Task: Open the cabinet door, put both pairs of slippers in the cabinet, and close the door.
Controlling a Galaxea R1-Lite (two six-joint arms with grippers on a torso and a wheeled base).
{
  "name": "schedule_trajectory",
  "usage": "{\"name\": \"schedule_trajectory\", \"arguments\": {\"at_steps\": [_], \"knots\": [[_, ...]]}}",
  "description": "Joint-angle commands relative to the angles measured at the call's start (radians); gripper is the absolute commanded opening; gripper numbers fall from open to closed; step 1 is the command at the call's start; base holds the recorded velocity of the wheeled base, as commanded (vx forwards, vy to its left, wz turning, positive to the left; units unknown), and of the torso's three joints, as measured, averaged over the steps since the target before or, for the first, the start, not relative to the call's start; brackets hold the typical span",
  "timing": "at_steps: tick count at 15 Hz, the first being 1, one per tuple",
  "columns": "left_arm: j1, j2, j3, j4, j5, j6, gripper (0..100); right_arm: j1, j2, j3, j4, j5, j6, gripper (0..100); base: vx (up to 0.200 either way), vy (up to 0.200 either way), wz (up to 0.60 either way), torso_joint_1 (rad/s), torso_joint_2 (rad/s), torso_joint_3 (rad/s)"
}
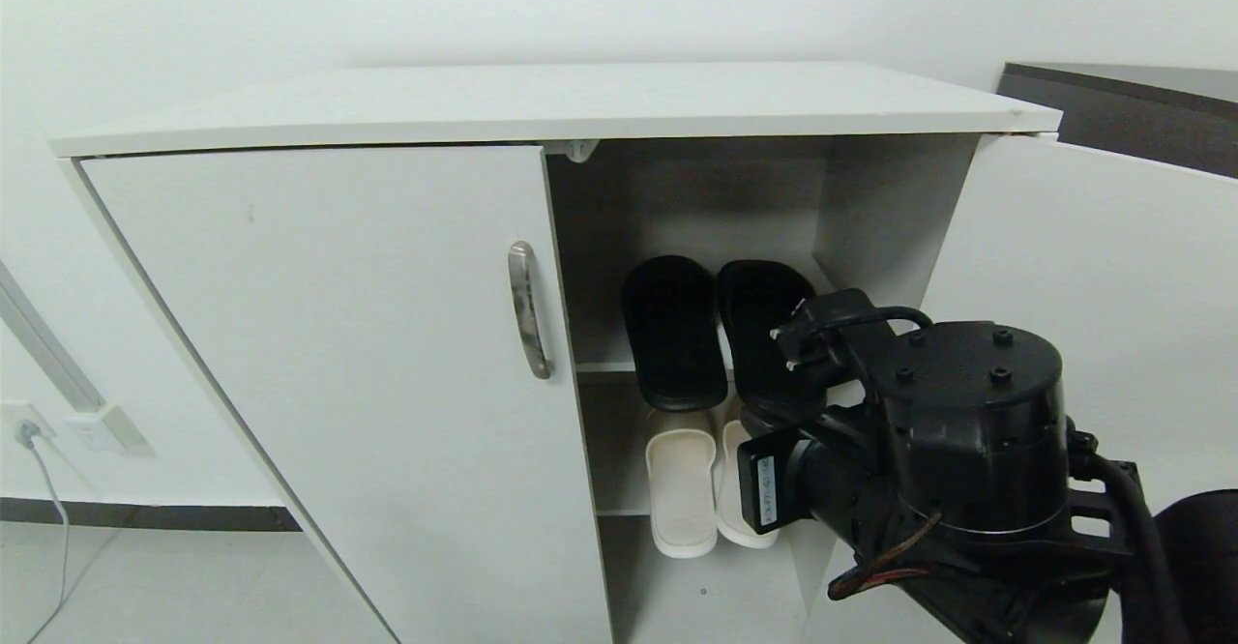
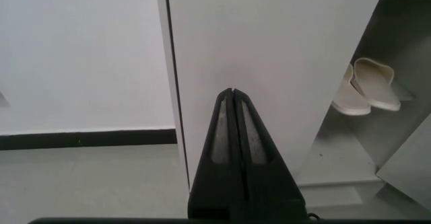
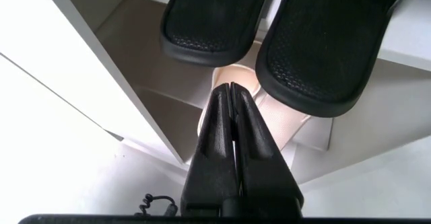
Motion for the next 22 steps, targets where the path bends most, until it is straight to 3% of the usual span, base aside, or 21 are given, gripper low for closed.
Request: {"name": "schedule_trajectory", "arguments": {"at_steps": [1, 14, 22], "knots": [[0.0, 0.001, 0.0, 0.0, 0.0, 0.0, 0, 0.0, 0.011, 0.001, 0.0, -0.002, 0.001, 0, -0.2, 0.0, 0.0, 0.007, 0.0, 0.002], [0.0, 0.001, 0.0, 0.0, 0.0, -0.002, 0, -0.001, 0.019, 0.03, -0.028, -0.002, -0.002, 0, -0.2, 0.0, 0.0, 0.002, 0.0, 0.002], [0.0, 0.001, 0.0, 0.0, 0.0, -0.002, 0, -0.004, 0.023, 0.042, -0.028, 0.0, -0.005, 0, 0.0, 0.0, 0.0, 0.0, 0.0, 0.0]]}}
